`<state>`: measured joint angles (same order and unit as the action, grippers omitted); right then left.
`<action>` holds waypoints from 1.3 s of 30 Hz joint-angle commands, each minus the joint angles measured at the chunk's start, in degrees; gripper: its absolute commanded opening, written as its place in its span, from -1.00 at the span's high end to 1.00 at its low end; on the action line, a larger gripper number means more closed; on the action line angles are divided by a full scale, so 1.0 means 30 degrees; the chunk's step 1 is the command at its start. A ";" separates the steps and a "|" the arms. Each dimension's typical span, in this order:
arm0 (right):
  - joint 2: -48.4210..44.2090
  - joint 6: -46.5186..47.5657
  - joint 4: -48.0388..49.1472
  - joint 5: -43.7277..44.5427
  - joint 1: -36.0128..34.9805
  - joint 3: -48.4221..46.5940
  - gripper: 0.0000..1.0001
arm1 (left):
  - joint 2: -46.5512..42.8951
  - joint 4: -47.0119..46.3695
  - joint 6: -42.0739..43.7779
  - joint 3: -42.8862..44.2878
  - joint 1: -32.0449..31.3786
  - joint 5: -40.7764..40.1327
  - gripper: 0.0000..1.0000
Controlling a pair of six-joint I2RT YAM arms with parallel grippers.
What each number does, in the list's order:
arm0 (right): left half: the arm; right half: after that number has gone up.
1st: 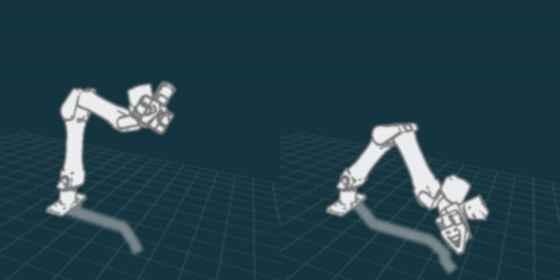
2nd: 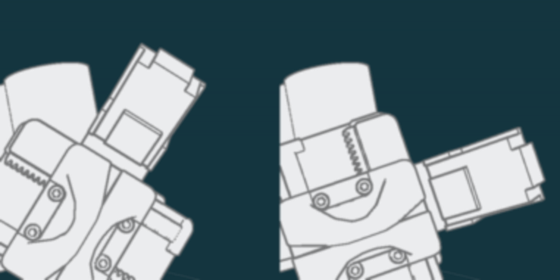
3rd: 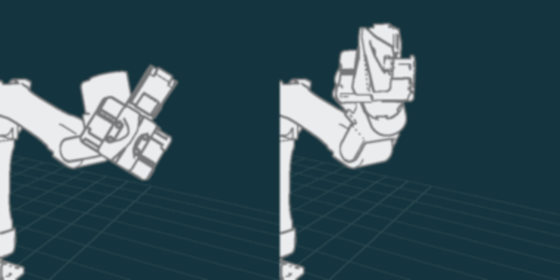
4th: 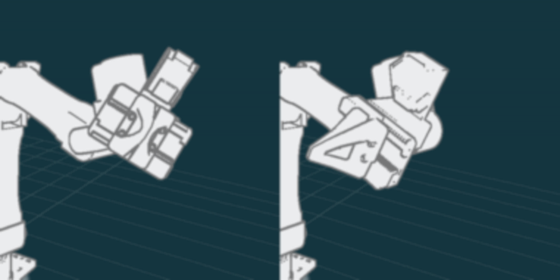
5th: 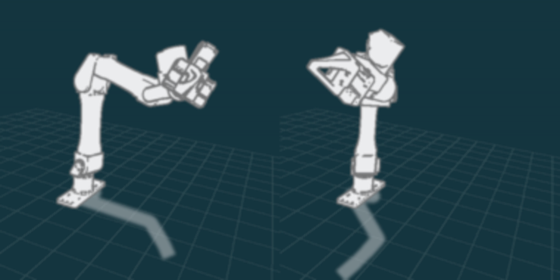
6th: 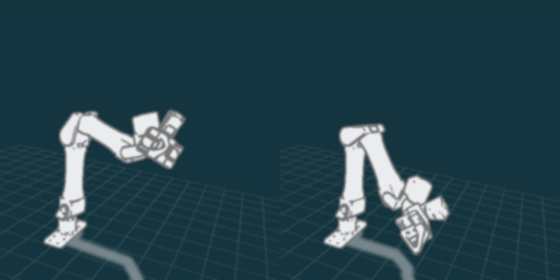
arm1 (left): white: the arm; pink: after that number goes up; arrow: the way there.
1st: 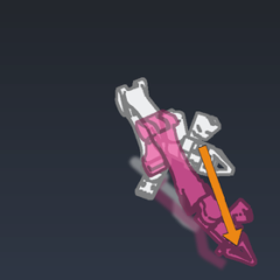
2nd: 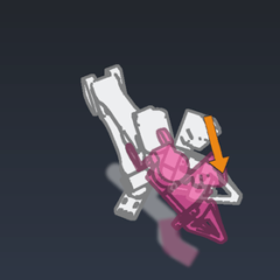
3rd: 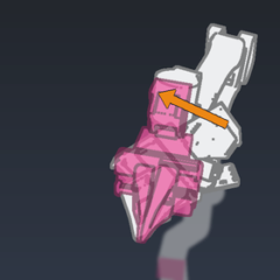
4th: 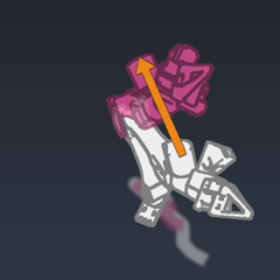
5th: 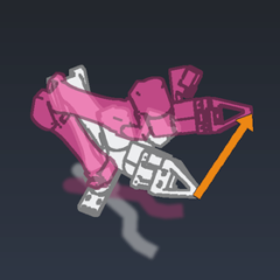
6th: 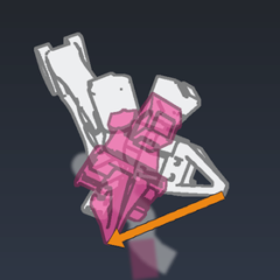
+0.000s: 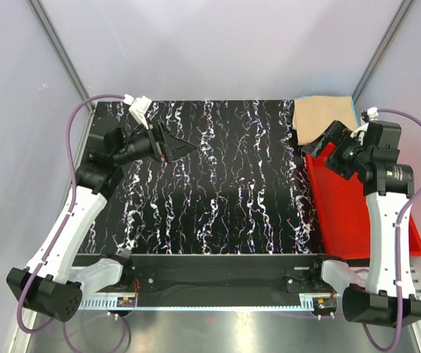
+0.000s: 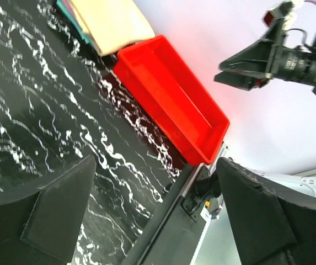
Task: Fold and stack the t-shirts
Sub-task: Reset both grippers
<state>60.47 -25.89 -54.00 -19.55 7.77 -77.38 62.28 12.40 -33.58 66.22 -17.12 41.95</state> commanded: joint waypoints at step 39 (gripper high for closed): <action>-0.3104 -0.0863 0.1007 -0.1276 -0.0041 0.0540 -1.00 | -0.2743 0.2985 0.1966 -0.0187 0.0054 -0.0655 -0.97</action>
<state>52.60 -28.56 -52.97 -22.20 7.77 -76.01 55.70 23.90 -27.07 64.14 -17.12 39.44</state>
